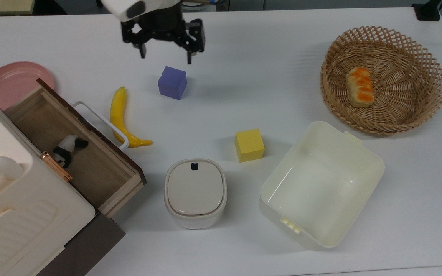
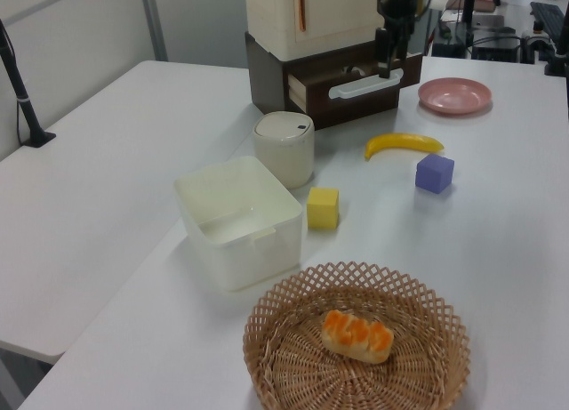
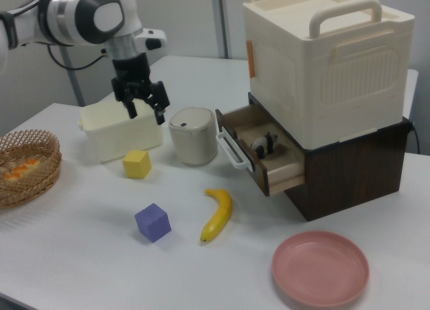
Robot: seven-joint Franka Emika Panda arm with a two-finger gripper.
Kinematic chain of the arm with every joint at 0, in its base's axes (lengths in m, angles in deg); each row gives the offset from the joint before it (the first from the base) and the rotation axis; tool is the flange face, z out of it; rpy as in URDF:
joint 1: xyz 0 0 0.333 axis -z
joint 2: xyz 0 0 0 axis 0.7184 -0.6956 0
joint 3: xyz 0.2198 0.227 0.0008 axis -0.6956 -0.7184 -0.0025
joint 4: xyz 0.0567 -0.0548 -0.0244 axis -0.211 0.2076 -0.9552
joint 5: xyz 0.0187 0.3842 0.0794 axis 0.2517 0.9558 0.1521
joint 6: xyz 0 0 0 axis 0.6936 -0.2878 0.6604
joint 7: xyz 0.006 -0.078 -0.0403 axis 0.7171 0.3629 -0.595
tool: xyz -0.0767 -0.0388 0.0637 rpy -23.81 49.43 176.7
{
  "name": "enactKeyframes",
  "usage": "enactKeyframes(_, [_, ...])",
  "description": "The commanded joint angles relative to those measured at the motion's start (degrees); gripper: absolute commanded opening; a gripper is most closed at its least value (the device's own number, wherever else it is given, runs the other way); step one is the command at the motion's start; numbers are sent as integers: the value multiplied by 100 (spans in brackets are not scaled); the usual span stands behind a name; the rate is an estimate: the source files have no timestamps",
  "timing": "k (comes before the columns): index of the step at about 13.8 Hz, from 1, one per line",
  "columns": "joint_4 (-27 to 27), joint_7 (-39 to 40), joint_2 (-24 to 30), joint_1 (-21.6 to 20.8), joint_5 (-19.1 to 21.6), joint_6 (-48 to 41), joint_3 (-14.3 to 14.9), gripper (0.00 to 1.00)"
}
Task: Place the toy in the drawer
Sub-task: 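Open the gripper to release the panda and raise the arm away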
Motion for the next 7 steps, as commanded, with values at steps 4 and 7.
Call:
enactKeyframes(4, [575, -23, 418, -50, 148, 60, 66, 100])
enactKeyframes(7, [575, -23, 426, -50, 148, 33, 66, 100])
